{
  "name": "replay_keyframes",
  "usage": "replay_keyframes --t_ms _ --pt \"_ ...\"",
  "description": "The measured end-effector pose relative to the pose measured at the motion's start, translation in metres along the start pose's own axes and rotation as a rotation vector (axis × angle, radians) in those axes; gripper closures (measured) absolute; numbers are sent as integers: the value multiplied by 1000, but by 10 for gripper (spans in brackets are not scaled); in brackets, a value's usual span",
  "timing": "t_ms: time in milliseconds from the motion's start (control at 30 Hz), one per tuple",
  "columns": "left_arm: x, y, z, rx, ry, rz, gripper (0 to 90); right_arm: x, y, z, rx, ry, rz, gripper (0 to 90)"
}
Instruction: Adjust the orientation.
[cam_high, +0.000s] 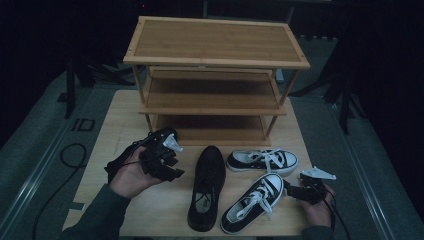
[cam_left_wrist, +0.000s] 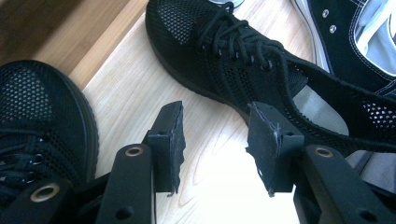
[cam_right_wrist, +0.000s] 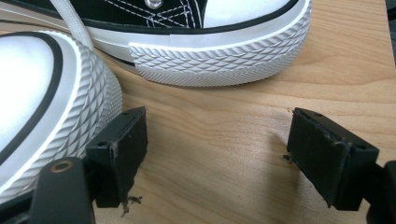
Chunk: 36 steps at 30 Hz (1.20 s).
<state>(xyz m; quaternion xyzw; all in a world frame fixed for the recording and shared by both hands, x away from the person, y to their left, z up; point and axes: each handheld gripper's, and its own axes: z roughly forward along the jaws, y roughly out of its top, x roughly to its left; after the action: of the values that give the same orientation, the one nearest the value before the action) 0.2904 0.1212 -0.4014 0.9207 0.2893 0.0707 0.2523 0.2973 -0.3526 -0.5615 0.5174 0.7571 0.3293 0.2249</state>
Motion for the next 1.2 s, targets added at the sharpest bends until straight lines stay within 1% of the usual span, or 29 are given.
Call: replay_keyframes --t_ms 567,800,867,1000,1200 --pt "-6 7 12 14 -23 11 559 0 0 0 0 0 0 201" --pt "-10 11 16 24 -32 27 559 0 0 0 0 0 0 201" --pt "-11 12 16 23 -35 26 559 0 0 0 0 0 0 202" --pt "-13 13 17 26 -39 40 559 0 0 0 0 0 1 201" --pt "-16 16 19 27 -46 44 559 0 0 0 0 0 1 201"
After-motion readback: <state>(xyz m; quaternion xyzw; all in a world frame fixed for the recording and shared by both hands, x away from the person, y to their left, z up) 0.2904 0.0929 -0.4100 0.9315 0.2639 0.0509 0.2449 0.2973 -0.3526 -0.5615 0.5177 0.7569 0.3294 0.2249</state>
